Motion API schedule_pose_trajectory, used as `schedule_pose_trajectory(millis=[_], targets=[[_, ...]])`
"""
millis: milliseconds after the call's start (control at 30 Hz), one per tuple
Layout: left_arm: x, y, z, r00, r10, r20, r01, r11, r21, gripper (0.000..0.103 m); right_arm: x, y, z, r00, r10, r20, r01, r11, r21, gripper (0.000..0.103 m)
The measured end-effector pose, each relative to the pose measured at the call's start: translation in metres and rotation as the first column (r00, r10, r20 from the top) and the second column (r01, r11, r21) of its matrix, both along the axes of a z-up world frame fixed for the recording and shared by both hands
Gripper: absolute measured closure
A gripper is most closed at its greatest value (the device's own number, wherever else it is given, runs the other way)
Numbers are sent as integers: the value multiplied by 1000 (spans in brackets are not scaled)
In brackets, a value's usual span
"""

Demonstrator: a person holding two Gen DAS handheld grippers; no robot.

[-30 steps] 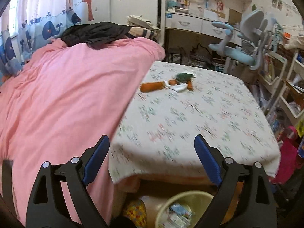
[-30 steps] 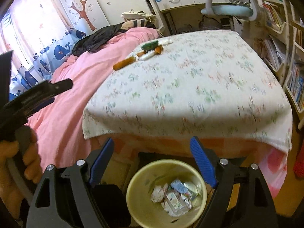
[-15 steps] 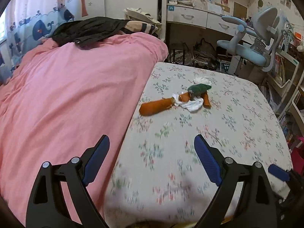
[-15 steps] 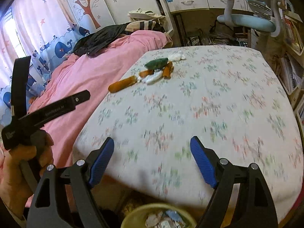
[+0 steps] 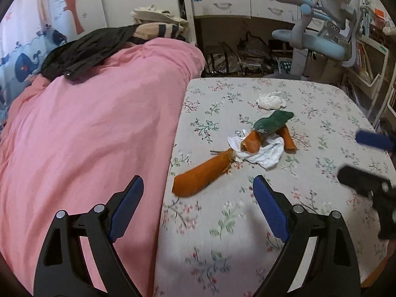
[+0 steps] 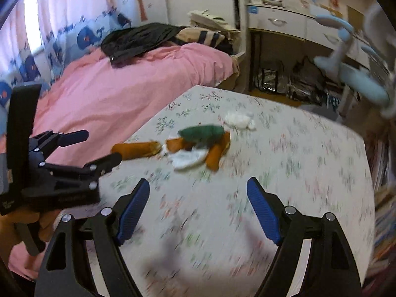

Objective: Collect trash
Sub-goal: 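Move both grippers back to the orange sticks and green wrapper on the table, then grasp a long orange stick with the left gripper while the right gripper grasps the green wrapper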

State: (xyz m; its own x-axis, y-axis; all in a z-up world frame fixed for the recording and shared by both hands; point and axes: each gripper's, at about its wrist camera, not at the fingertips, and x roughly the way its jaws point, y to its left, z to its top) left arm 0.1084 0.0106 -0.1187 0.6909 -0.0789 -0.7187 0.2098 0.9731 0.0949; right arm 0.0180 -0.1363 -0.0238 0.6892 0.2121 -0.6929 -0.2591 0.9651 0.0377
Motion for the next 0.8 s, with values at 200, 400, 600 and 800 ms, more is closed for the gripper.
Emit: schedule_pose_trajectory(millis=[200,400,600,800], targets=[[20,-8,-9,999,-32,-20,33,999,13,16,41,8,-10,998,24,-62,-28,997,-77,25],[33,-15,-15,999,-45,-26,46,999,28,16,69,-5,-36,981,-72,-179,70,997,-17,52],[45,-17,-25,996,-58,-73,60,998,20,27,90,-28,-51,961,-158,-228,191,973,133,64],[53,-16,-35,987,-76,-141,75,997,-16,54,98,-19,-53,964,-143,-222,174,977,127,68]])
